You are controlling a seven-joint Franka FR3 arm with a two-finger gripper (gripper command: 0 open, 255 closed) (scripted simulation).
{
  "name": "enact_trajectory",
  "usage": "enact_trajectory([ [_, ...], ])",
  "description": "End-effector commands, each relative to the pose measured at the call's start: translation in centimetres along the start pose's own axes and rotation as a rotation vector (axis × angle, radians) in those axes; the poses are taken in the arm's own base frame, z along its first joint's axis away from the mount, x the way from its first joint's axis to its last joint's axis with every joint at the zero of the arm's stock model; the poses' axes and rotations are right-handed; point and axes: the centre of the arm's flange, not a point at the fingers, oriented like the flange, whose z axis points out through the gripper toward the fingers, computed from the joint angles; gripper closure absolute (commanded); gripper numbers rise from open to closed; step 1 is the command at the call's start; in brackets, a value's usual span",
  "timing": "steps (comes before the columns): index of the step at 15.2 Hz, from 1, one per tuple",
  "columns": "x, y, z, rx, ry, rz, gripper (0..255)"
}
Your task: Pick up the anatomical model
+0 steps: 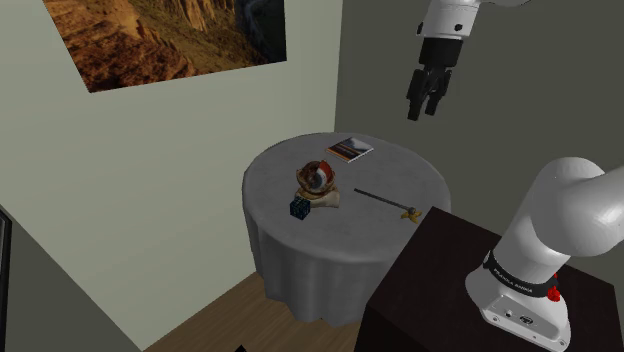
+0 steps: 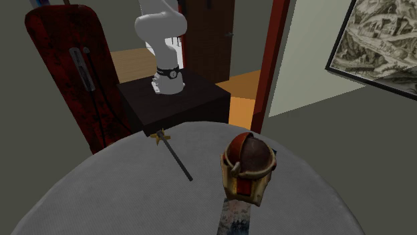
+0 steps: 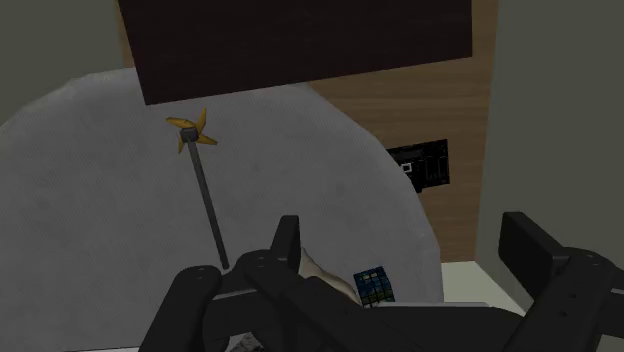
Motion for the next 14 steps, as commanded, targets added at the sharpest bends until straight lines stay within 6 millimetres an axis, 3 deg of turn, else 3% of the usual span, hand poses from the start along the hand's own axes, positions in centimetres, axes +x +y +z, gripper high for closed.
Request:
enact_trajectory([
  [1, 0.0, 0.0, 0.0, 0.0, 0.0, 0.0, 0],
  [14, 13.1, 0.4, 10.0, 0.021, 0.048, 0.321, 0],
])
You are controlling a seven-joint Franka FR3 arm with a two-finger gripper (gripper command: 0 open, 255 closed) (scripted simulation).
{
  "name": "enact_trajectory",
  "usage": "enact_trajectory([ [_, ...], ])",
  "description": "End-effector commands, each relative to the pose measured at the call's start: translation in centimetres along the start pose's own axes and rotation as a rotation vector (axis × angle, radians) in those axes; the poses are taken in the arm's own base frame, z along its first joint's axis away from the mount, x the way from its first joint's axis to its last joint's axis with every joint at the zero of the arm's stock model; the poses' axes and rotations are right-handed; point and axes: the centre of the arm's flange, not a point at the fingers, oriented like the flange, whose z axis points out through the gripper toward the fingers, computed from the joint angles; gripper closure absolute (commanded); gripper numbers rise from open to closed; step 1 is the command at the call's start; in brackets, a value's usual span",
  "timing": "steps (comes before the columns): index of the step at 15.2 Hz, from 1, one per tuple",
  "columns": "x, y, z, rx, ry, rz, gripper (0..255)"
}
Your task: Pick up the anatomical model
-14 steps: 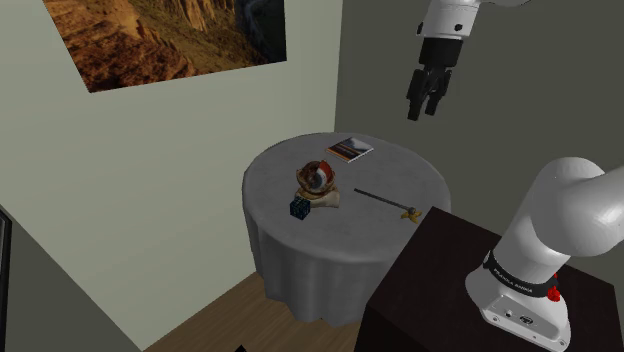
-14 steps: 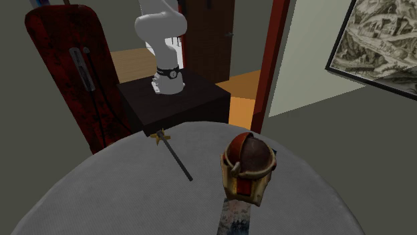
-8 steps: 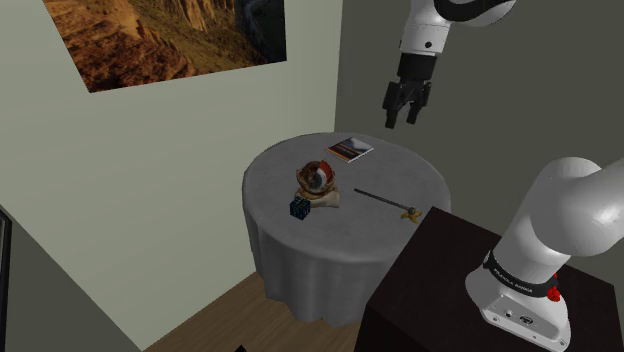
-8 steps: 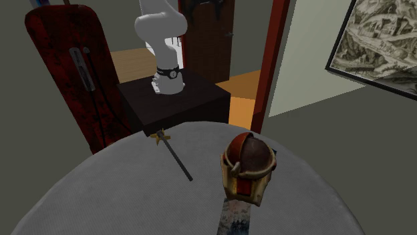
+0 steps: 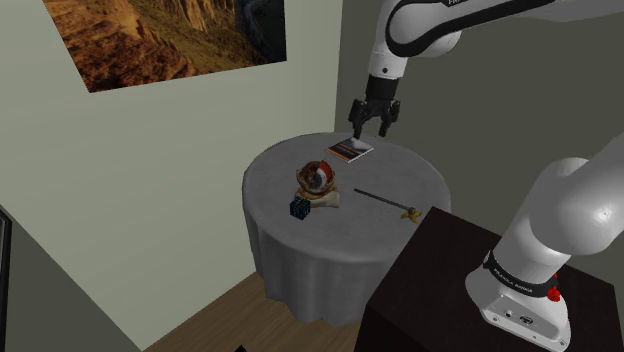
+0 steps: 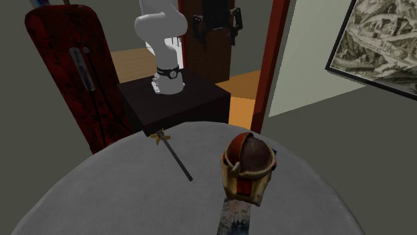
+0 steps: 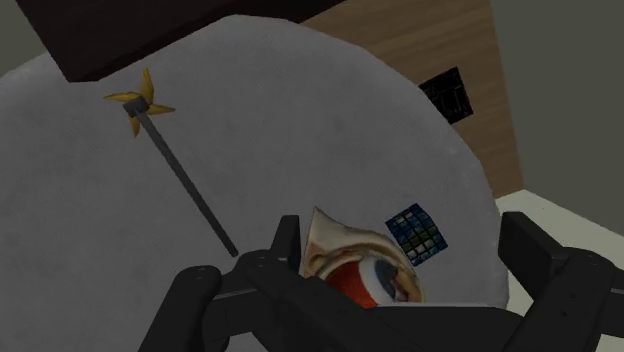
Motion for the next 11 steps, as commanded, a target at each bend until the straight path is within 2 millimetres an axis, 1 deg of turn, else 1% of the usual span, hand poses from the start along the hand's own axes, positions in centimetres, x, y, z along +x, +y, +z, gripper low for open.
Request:
enact_trajectory([
  [1, 2.0, -0.2, 1.9, 0.003, 0.009, 0.051, 0],
  [6, 7.1, -0.3, 5.8, 0.012, 0.028, 0.174, 0],
  [11, 12.2, 0.3, 9.6, 0.02, 0.046, 0.298, 0],
])
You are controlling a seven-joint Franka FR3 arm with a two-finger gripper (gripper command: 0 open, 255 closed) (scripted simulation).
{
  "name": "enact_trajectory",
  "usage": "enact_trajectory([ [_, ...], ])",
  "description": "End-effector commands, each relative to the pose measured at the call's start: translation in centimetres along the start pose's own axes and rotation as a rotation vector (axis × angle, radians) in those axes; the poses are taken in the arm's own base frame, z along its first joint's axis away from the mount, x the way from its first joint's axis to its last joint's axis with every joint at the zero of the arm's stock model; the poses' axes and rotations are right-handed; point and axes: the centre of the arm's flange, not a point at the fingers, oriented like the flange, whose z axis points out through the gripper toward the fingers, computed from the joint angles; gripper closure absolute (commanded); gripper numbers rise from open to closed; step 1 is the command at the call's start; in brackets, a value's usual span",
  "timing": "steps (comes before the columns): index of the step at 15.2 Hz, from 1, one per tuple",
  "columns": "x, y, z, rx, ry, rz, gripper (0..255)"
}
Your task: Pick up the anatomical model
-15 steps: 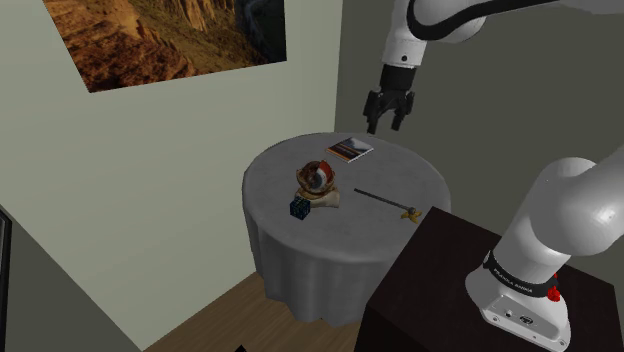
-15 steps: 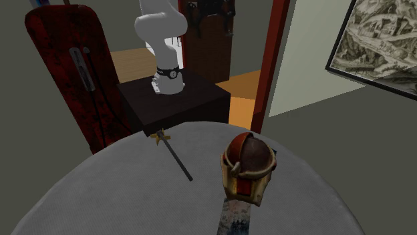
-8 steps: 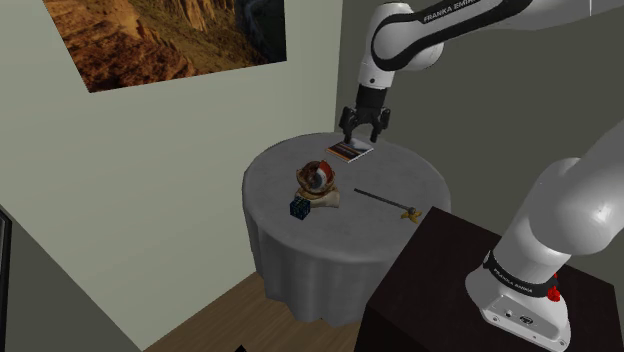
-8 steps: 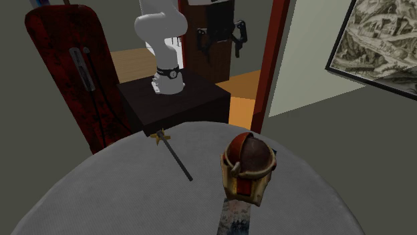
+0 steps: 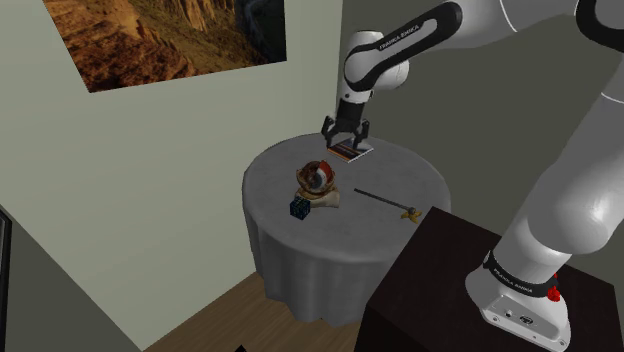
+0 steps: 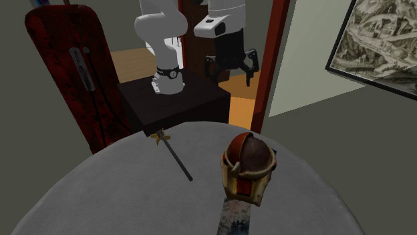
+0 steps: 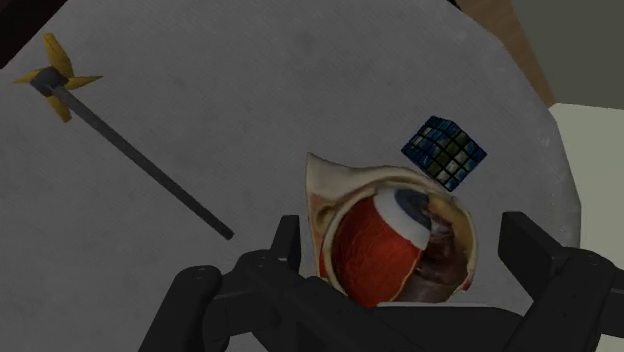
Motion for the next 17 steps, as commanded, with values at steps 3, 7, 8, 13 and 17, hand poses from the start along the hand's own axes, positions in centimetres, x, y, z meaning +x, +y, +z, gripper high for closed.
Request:
enact_trajectory([
  [3, 4.4, -0.2, 3.4, 0.007, 0.016, 0.1, 0],
  [7, 8.4, -0.2, 6.5, 0.013, 0.031, 0.199, 0],
  [8, 9.4, -0.1, 7.3, 0.015, 0.035, 0.224, 0],
  [13, 14.5, 0.7, 11.0, 0.023, 0.053, 0.347, 0],
  [17, 18.4, 1.7, 13.9, 0.029, 0.068, 0.443, 0],
])
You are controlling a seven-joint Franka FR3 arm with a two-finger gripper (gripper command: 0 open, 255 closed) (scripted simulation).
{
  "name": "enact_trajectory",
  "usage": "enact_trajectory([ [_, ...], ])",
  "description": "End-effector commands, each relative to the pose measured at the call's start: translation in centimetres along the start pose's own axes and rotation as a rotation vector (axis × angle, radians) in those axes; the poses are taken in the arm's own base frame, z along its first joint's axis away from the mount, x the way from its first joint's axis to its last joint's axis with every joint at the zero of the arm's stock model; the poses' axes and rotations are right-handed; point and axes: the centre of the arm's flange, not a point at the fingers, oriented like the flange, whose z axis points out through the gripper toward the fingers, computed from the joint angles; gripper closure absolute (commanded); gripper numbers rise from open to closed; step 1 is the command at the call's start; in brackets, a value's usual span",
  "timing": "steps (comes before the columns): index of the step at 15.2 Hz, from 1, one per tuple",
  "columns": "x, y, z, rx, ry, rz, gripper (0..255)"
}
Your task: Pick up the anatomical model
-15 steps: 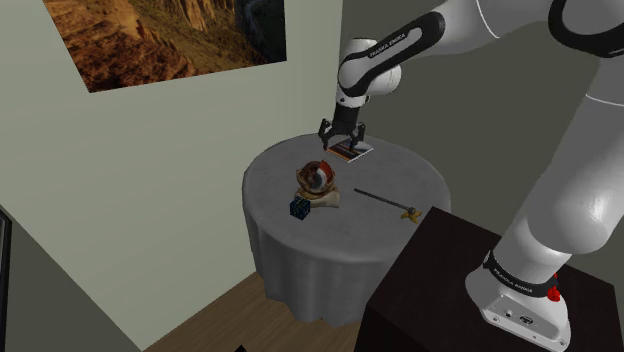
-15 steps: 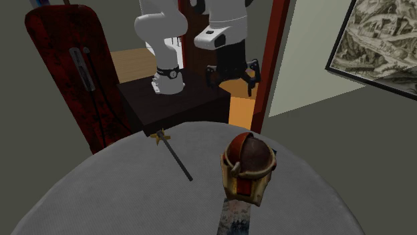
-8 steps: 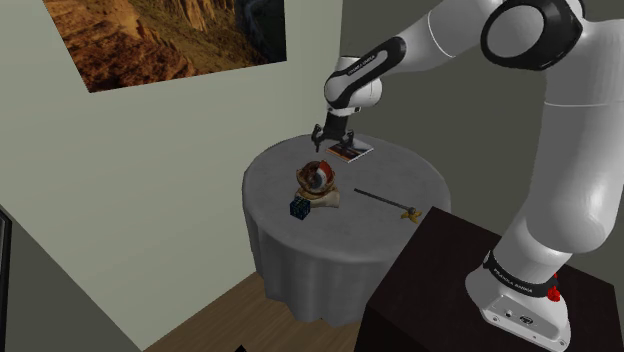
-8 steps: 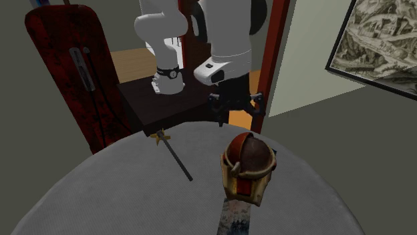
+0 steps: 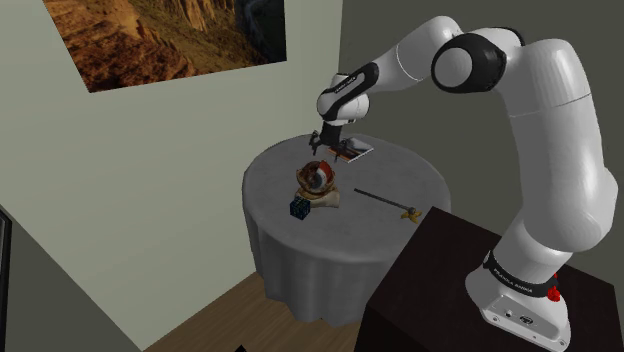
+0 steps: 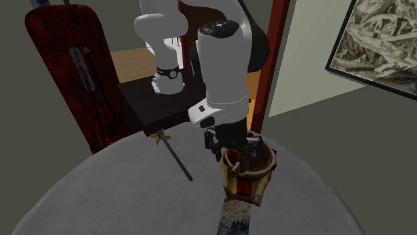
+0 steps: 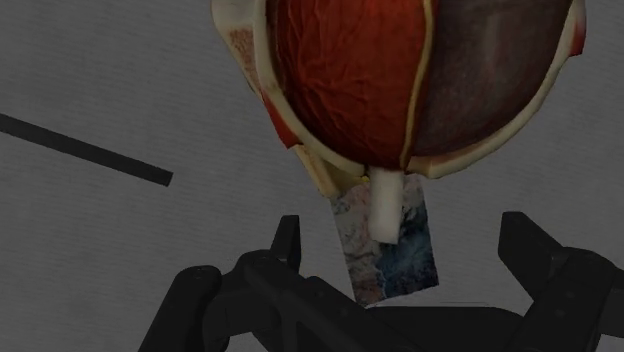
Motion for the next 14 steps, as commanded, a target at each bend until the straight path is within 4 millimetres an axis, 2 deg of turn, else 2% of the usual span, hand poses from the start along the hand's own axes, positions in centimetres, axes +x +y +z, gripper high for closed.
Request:
enact_trajectory([
  [1, 0.9, -0.2, 1.0, 0.002, 0.004, 0.025, 0],
  [7, 1.0, 0.3, 4.1, 0.002, 0.004, 0.025, 0],
  [9, 1.1, 0.3, 4.4, 0.002, 0.004, 0.025, 0],
  [10, 1.0, 0.4, 4.5, 0.002, 0.004, 0.025, 255],
  [14, 1.0, 0.4, 4.5, 0.002, 0.004, 0.025, 255],
])
